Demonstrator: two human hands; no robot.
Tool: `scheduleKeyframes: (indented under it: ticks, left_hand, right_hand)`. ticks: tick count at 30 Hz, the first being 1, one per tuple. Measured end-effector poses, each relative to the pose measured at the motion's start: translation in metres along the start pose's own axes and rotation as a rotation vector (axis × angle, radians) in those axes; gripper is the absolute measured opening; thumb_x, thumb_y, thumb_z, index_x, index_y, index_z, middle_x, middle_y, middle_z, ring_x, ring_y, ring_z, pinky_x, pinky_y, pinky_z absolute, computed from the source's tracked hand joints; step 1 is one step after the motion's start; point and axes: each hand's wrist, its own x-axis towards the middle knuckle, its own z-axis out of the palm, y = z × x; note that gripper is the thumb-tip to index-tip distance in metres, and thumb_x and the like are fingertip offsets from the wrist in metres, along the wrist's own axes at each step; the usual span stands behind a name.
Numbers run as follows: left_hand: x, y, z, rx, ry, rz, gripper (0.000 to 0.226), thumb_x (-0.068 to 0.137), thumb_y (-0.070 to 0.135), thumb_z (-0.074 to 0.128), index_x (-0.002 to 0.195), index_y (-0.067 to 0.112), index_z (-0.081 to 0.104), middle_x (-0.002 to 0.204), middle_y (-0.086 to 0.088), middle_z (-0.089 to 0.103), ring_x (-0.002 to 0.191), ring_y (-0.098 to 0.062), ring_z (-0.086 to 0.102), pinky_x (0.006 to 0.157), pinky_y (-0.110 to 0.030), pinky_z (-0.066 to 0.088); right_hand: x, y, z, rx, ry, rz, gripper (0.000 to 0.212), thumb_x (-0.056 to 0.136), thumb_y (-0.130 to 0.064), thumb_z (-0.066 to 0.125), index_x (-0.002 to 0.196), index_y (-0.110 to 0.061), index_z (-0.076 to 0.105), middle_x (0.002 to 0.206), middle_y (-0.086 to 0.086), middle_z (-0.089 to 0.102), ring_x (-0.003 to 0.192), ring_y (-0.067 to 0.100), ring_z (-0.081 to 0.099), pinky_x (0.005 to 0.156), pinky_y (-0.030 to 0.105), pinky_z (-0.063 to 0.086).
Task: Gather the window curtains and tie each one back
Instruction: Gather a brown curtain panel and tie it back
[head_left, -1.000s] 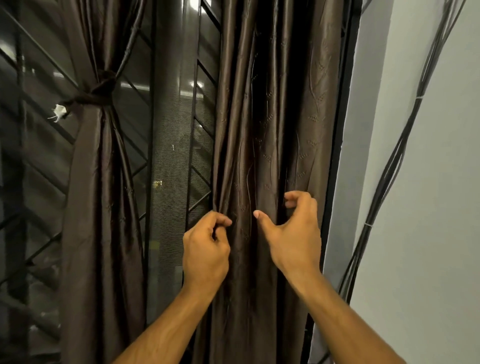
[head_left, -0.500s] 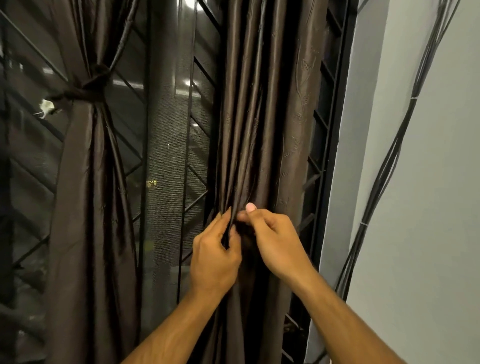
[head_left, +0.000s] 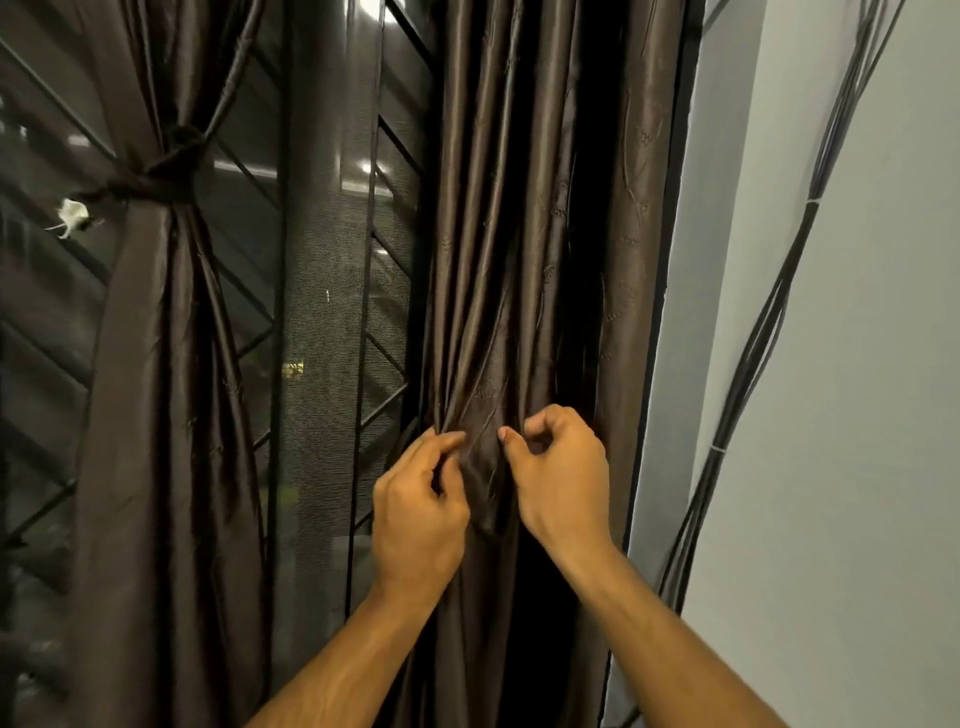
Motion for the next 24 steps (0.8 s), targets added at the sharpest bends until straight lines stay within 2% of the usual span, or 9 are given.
scheduleKeyframes:
  ticks: [2,5,8,10,13,17,19,21,24]
  left_hand:
    - [-0.002,0.001,0.000,-0.012,-0.097,0.017,0.036,0.087,0.010,0.076,0.123,0.012,0.072,0.119,0.010,0.070,0.125,-0.002,0.057,0.102,-0.010,0.044]
    - [-0.006,0.002,0.004,-0.075,-0.203,0.006,0.060,0.080,0.015,0.080,0.137,0.010,0.062,0.135,0.003,0.064,0.132,-0.004,0.055,0.110,-0.018,0.042]
    - [-0.006,0.007,0.010,0.018,-0.095,-0.045,0.044,0.092,0.006,0.069,0.136,0.007,0.063,0.135,-0.006,0.066,0.130,-0.017,0.059,0.106,-0.012,0.038]
    - [-0.007,0.010,0.012,0.048,-0.048,-0.034,0.039,0.095,-0.001,0.062,0.134,0.004,0.064,0.128,-0.005,0.069,0.123,-0.011,0.061,0.099,-0.003,0.033]
    - [-0.008,0.017,0.011,-0.029,-0.053,-0.036,0.038,0.097,-0.003,0.057,0.134,0.007,0.058,0.108,0.019,0.066,0.096,0.023,0.057,0.080,0.003,0.041]
    - [-0.008,0.016,0.014,-0.066,-0.011,-0.054,0.028,0.095,-0.009,0.057,0.118,0.007,0.054,0.090,0.023,0.060,0.085,0.022,0.060,0.065,0.001,0.044]
    - [-0.008,0.013,0.017,-0.031,-0.042,-0.049,0.029,0.093,-0.011,0.057,0.106,0.015,0.059,0.088,0.019,0.062,0.086,0.008,0.065,0.067,-0.001,0.045]
    - [-0.009,0.011,0.020,0.005,-0.087,-0.025,0.033,0.091,-0.013,0.055,0.098,0.017,0.068,0.094,0.018,0.066,0.107,0.001,0.065,0.085,0.001,0.042]
    - [-0.011,0.009,0.026,0.023,-0.110,0.007,0.036,0.091,-0.014,0.055,0.106,0.011,0.075,0.111,0.003,0.074,0.131,-0.012,0.055,0.102,0.000,0.034]
  right_hand:
    - [-0.005,-0.008,-0.001,0.040,-0.042,-0.039,0.028,0.092,-0.026,0.075,0.074,-0.029,0.055,0.085,-0.010,0.059,0.075,0.006,0.060,0.071,0.023,0.050]
    - [-0.002,-0.020,-0.006,0.249,-0.217,0.033,0.011,0.095,-0.018,0.069,0.084,-0.019,0.073,0.081,0.000,0.072,0.075,0.016,0.068,0.073,0.031,0.057]
    - [-0.008,-0.023,-0.016,0.387,-0.351,0.077,0.019,0.096,-0.007,0.062,0.098,-0.013,0.080,0.090,0.003,0.078,0.086,0.015,0.074,0.077,0.025,0.059]
    - [-0.017,-0.014,-0.021,0.265,-0.217,-0.049,0.018,0.096,-0.010,0.064,0.099,-0.017,0.080,0.099,-0.010,0.073,0.092,0.005,0.071,0.081,0.020,0.057]
    - [-0.026,0.006,-0.028,0.025,0.205,-0.271,0.014,0.094,-0.016,0.071,0.108,-0.019,0.068,0.113,-0.009,0.057,0.099,0.008,0.062,0.079,0.031,0.058]
    - [-0.019,0.022,-0.042,-0.105,0.599,-0.171,0.063,0.079,-0.021,0.088,0.131,-0.008,0.053,0.135,0.011,0.047,0.124,0.022,0.049,0.103,0.043,0.051]
    - [-0.014,0.026,-0.047,-0.051,0.581,-0.011,0.071,0.078,-0.026,0.089,0.135,-0.013,0.048,0.133,0.003,0.049,0.122,0.019,0.050,0.105,0.042,0.049]
    - [-0.009,0.028,-0.048,0.045,0.473,0.082,0.060,0.083,-0.026,0.085,0.131,-0.021,0.050,0.117,-0.010,0.057,0.104,0.013,0.058,0.095,0.041,0.055]
    - [-0.004,0.031,-0.049,0.104,0.384,0.139,0.048,0.086,-0.027,0.082,0.125,-0.026,0.054,0.101,-0.016,0.062,0.086,0.010,0.063,0.081,0.039,0.059]
